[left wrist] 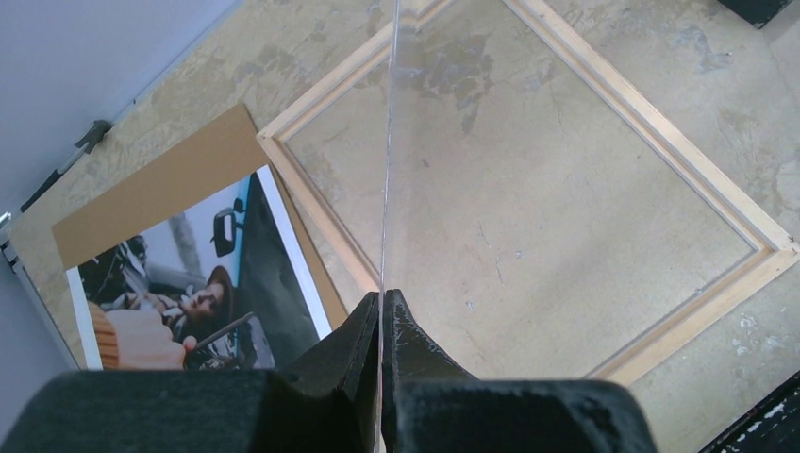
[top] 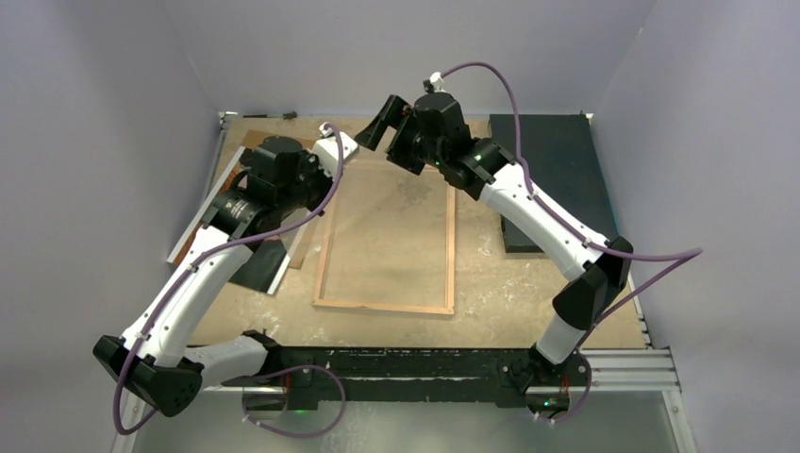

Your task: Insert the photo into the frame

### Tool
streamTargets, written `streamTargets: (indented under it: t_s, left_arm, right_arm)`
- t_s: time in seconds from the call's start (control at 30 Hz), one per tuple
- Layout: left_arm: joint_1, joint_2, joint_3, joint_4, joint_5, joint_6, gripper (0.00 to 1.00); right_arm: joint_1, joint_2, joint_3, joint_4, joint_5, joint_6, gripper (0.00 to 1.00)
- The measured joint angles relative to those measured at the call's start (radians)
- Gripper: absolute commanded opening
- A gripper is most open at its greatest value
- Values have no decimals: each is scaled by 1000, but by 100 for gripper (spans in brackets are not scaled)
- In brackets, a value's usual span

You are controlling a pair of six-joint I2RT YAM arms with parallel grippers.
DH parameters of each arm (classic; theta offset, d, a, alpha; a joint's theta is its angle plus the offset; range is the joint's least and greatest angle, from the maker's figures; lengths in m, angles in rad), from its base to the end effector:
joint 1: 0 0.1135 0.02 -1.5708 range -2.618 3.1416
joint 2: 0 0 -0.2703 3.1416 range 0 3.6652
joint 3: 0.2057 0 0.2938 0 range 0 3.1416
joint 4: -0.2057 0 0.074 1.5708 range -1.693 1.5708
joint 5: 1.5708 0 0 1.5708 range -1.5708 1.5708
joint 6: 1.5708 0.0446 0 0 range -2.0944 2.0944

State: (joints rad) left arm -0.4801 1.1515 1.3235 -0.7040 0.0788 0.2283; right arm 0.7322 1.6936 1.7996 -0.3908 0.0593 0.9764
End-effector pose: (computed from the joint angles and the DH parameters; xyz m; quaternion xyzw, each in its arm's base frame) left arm 0.2513 -0.1348 0.4086 0.3192 0.8068 -0.0962 0.4878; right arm 0.3338 0.2965 0.4386 0.1151 0.7918 0.4364 0.4115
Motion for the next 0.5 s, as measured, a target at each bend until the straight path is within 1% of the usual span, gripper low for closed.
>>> streamTargets:
  t_s: [0.1,0.2,0.5]
  left_arm:
    - [-18,1,-2,0,-1,-1,0]
    - [-38,4,-2,-1,-2,-2,0]
    - [-77,16,-2,0,11,-28,0]
  right_arm:
    - [6,1,3,-3,1,11,90]
    - [16,2,3,-15,2,23,83]
    - [41,17,25,-116,48,59,54]
